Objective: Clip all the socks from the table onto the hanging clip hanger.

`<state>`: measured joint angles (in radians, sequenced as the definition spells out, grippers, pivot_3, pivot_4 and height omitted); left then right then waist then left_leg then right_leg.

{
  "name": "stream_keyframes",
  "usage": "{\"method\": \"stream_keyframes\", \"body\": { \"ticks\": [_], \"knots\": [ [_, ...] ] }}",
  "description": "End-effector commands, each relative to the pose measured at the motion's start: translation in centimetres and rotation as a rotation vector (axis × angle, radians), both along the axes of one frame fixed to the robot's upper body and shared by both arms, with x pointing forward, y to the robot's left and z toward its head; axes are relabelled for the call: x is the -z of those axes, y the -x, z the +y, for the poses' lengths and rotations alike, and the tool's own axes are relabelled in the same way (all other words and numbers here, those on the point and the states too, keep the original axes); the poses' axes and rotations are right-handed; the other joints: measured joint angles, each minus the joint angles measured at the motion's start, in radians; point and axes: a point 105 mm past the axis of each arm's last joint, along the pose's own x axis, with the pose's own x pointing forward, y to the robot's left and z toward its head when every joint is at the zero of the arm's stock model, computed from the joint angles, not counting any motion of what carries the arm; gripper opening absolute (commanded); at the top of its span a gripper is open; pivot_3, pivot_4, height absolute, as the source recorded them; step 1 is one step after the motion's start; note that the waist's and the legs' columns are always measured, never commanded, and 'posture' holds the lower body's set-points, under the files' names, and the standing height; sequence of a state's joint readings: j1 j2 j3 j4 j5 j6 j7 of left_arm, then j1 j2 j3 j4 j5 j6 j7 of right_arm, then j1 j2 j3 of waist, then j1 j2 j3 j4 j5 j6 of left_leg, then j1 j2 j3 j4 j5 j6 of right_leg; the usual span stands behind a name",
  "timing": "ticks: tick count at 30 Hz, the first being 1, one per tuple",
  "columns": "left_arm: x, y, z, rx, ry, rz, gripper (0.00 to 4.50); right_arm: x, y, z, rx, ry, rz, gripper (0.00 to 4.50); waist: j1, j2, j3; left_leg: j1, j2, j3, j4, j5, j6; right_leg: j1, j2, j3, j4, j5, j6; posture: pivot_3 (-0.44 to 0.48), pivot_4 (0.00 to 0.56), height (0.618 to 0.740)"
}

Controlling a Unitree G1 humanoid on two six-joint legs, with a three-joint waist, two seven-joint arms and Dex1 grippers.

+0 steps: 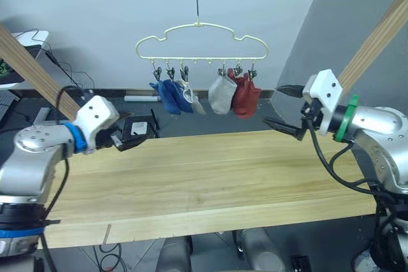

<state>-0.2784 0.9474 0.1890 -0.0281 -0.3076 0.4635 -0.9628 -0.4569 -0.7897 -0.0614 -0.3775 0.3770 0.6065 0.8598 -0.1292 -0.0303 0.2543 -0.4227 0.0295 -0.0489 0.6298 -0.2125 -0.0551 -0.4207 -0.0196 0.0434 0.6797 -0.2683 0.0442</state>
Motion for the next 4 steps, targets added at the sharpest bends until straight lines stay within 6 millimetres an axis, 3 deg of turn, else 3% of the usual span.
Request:
{"method": "stream_keyframes", "body": {
  "ticks": [1, 4],
  "knots": [
    [-1.38, 0.12, 1.56, -0.050, 0.021, -0.041, 4.47, -1.26, 0.45, -1.20, -0.009, 0.013, -0.056, 4.50, 0.009, -0.001, 0.000, 0.000, 0.000, 0.000, 0.000, 0.000, 0.000, 0.000, 0.000, 0.000, 0.000, 0.000, -0.001, -0.119, 0.160, 0.740],
    [-1.10, 0.07, 1.79, -0.064, 0.067, -0.032, 4.47, -1.09, 0.31, -1.53, -0.008, 0.019, -0.056, 4.50, 0.012, -0.001, 0.000, 0.000, 0.000, 0.001, 0.001, 0.000, 0.000, 0.000, 0.000, 0.000, 0.000, 0.001, -0.002, -0.118, 0.157, 0.740]
  ]
}}
